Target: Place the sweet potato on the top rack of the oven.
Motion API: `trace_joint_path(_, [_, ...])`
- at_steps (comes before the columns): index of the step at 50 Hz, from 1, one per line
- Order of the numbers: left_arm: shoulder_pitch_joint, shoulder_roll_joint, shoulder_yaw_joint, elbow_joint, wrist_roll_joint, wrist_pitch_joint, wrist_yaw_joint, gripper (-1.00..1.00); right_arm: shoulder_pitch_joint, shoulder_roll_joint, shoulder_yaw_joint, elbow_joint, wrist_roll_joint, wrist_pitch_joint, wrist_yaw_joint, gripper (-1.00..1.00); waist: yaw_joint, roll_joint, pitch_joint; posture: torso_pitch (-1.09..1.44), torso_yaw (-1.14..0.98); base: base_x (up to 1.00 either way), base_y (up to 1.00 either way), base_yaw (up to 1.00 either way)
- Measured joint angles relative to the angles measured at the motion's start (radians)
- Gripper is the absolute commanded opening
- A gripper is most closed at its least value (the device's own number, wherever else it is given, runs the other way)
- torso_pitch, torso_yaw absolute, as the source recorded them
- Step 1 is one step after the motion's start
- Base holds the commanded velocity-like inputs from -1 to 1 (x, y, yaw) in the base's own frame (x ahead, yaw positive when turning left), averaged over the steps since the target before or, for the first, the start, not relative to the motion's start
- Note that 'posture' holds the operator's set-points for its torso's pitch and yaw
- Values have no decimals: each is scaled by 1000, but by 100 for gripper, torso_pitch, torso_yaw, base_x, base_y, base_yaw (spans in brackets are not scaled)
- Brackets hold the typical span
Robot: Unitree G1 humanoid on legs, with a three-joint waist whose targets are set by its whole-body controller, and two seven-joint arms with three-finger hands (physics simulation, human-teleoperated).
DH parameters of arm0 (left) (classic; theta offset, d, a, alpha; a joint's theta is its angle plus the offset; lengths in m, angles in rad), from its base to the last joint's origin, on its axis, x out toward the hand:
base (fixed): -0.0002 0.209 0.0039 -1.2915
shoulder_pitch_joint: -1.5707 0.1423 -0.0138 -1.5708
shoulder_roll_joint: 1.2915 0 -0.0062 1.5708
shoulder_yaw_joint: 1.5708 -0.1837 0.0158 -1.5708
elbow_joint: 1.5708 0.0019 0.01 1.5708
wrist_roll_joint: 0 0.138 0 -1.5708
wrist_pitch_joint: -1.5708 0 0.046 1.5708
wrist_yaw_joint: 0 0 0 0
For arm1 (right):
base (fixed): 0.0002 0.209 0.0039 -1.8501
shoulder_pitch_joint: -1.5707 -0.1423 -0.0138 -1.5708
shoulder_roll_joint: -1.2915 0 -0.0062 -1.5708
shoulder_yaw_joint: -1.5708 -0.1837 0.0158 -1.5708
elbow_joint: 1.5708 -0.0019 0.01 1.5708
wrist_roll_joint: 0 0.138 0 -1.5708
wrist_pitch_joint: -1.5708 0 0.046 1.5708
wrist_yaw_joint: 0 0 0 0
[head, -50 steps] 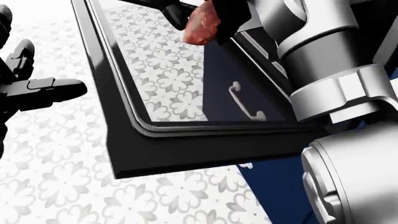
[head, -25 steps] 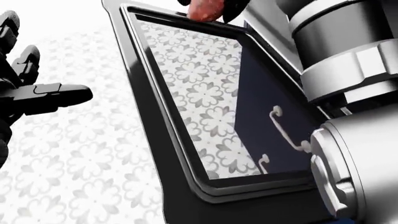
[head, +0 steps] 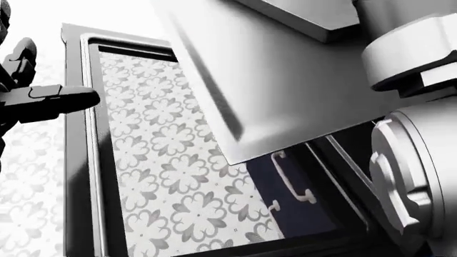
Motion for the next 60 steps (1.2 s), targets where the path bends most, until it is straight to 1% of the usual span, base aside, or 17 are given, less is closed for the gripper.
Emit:
trace_joint_path(4, [-62, 35, 4, -5, 8, 15, 15, 100, -6, -9, -7, -9, 1, 5, -15, -100, 0, 4, -6, 0, 0, 0, -11, 0])
trace_joint_path(9, [-121, 59, 4, -13, -3, 30, 20, 100, 4, -4, -2, 17, -4, 12, -16, -100, -2, 22, -10, 0, 0, 0, -12, 0])
trace_joint_path(16, [-163, 88, -8, 51, -4, 56, 16, 100, 12, 0, 1, 24, -8, 14, -21, -100, -3, 44, 3, 0, 0, 0, -17, 0])
trace_joint_path(17, [-176, 94, -9, 60, -3, 61, 16, 100, 9, -2, 1, 28, -8, 14, -22, -100, -3, 53, 6, 0, 0, 0, -43, 0])
trace_joint_path(19, [-203, 109, -5, 67, 0, 67, 16, 100, -1, -4, 0, 29, -9, 15, -21, -100, -7, 91, 15, 0, 0, 0, -47, 0])
trace_joint_path(21, [-217, 123, 7, 76, 5, 74, 19, 100, 5, 8, 2, 21, -6, 13, -22, -100, 6, 90, 23, 0, 0, 0, -47, 0])
trace_joint_path(23, [-228, 132, 10, 94, 12, 86, 23, 100, 10, 17, 13, 36, -4, 4, -17, -100, 6, 95, 8, 0, 0, 0, -45, 0])
trace_joint_path(26, [-249, 138, 7, 91, 16, 88, 23, 100, -1, 8, 10, 39, -8, 1, -15, -100, 1, 87, -4, 0, 0, 0, -45, 0])
trace_joint_path(30, [-251, 132, 6, 76, 14, 82, 20, 100, -21, -1, -1, 12, -6, 9, -18, -100, -4, 57, -2, 0, 0, 0, -45, 0])
trace_joint_path(34, [-234, 127, 5, 73, 11, 84, 19, 100, -18, 4, 1, 1, -1, 8, -21, -100, 3, 6, -1, 0, 0, 0, -46, 0])
trace_joint_path(36, [-237, 128, 6, 75, 10, 85, 18, 100, -19, 3, 1, 12, -1, 10, -21, -100, 5, -33, -6, 0, 0, 0, -52, 0])
trace_joint_path(40, [-228, 108, -19, 73, 2, 89, 13, 100, 4, -16, -4, 37, -10, 19, -18, -100, -12, -16, 10, 0, 0, 0, -51, 0])
trace_joint_path(45, [-225, 111, -12, 70, 0, 87, 12, 100, 6, -7, 0, 32, -13, 21, -19, -100, 4, 35, 19, 0, 0, 0, -49, 0])
trace_joint_path(50, [-227, 111, -6, 70, 6, 68, 13, 100, 3, -5, 0, 33, -11, 16, -31, -100, 6, 54, 12, 0, 0, 0, -43, 0])
trace_joint_path(54, [-221, 112, -6, 78, 5, 72, 12, 100, 1, -1, 2, 41, -14, 16, -35, -100, 3, 40, 5, 0, 0, 0, -16, 0])
trace_joint_path(57, [-222, 115, 0, 73, 5, 75, 14, 100, -2, 4, 2, 28, -11, 15, -33, -100, -10, 11, 33, 0, 0, 0, 0, 0])
trace_joint_path(60, [-228, 114, -7, 78, 4, 75, 13, 100, -2, 0, 0, 36, -10, 13, -35, -100, -17, -2, 50, 0, 0, 0, 0, 0])
